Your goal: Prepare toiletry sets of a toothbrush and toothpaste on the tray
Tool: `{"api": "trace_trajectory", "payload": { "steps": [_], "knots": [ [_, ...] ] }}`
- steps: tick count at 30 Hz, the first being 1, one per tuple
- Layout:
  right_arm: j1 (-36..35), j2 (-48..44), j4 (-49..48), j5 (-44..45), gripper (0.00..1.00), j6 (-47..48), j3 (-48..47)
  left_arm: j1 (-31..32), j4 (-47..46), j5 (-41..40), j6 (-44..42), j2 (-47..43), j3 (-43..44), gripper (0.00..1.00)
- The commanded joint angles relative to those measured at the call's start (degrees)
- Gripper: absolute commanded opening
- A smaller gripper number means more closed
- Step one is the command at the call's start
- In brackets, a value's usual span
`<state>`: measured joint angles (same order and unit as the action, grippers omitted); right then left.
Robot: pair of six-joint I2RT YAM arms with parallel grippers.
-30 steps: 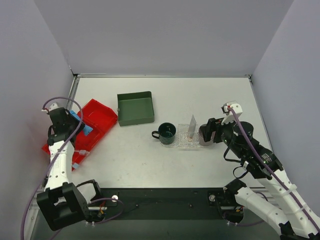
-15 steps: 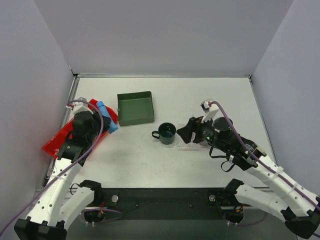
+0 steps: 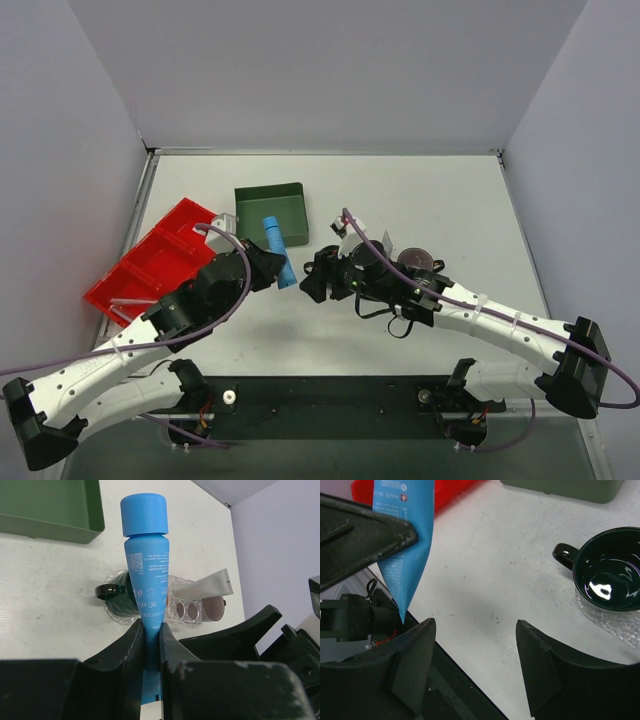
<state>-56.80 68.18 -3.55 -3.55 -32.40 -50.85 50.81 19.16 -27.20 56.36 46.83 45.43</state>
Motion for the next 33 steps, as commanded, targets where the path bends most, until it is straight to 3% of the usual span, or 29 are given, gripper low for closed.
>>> {"api": "trace_trajectory", "payload": {
  "steps": [1,18,33],
  "knots": [
    [-0.5,-0.6,-5.1,-0.1,0.60,-1.7,-3.0,3.9,-6.4,-6.4,3.3,0.6,-0.1,0.15],
    [-2.3,-7.1,-2.3,-0.6,0.51,-3.0,0.4,5.0,-6.9,-9.7,1.4,-1.1,-0.9,0.15],
    [-3.0,-1.1,-0.2,-3.5,0.49,-1.3,-5.6,7.7,-10.7,-6.0,2.4,2.1,-1.2,0.15]
  ]
}}
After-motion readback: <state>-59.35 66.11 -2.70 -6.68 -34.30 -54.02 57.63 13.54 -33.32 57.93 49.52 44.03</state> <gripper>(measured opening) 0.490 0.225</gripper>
